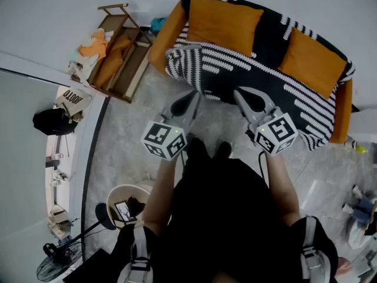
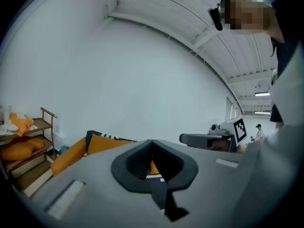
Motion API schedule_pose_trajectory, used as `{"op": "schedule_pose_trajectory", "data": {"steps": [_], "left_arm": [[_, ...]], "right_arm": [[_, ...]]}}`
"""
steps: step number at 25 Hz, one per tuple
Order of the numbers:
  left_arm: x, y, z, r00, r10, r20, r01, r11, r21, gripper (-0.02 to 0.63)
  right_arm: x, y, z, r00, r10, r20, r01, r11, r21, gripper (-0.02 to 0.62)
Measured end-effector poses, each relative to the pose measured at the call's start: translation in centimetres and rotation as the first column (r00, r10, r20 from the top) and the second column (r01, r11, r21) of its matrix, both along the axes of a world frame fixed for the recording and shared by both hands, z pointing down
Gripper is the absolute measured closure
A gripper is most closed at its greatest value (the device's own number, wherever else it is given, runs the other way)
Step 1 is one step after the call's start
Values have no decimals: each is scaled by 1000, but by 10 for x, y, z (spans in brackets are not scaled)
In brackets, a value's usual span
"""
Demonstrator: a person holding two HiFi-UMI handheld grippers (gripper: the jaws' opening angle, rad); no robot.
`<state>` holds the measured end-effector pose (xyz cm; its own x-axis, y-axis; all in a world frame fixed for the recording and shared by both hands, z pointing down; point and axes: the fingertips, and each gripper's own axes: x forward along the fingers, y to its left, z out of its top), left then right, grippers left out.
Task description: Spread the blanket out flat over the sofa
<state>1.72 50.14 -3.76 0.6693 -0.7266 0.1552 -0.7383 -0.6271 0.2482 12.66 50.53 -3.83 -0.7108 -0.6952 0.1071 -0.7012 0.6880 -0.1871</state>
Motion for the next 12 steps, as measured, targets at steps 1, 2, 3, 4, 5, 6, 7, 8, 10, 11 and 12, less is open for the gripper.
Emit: {"op": "schedule_pose_trajectory", "data": {"steps": [1, 2, 3, 4, 5, 6, 7, 8, 10, 11, 12], "left_arm": [[2, 0, 0, 1000, 1, 1, -1, 1000, -1, 595], [3, 0, 0, 1000, 1, 2, -1, 1000, -2, 595], [5, 0, 0, 1000, 2, 4, -2, 1000, -2, 595], [8, -1, 0, 1000, 4, 7, -4, 1000, -3, 595], [10, -1, 1, 1000, 4, 10, -4, 1000, -3, 595], [12, -2, 1, 1000, 3, 12, -3, 1000, -4, 595], [14, -2, 2, 1000, 1, 15, -1, 1000, -6, 595], [14, -2, 2, 1000, -4, 19, 4, 1000, -6, 595], [13, -2, 3, 1000, -14, 26, 14, 1000, -7, 595], [11, -2, 3, 999, -18, 29, 18, 1000, -7, 595], [9, -2, 4, 999, -22, 32, 22, 1000, -8, 595]], "right_arm": [[2, 0, 0, 1000, 0, 2, 0, 1000, 0, 594], [3, 0, -1, 1000, 0, 6, 0, 1000, 0, 594], [5, 0, -2, 1000, -1, 12, 1, 1000, 1, 593], [7, -1, -2, 1000, -1, 20, 1, 1000, 1, 594], [10, -1, -3, 1000, -1, 26, 1, 1000, 2, 593], [12, -2, -3, 1000, -2, 27, 2, 1000, 2, 594], [13, -2, -2, 1000, -3, 24, 3, 1000, 2, 593], [15, -2, -2, 1000, -4, 20, 4, 1000, 2, 594], [17, -2, 0, 1000, -8, 16, 8, 1000, 0, 592], [17, -2, 2, 1000, -9, 14, 9, 1000, -3, 593], [19, -3, 4, 1000, -10, 11, 10, 1000, -6, 593]]}}
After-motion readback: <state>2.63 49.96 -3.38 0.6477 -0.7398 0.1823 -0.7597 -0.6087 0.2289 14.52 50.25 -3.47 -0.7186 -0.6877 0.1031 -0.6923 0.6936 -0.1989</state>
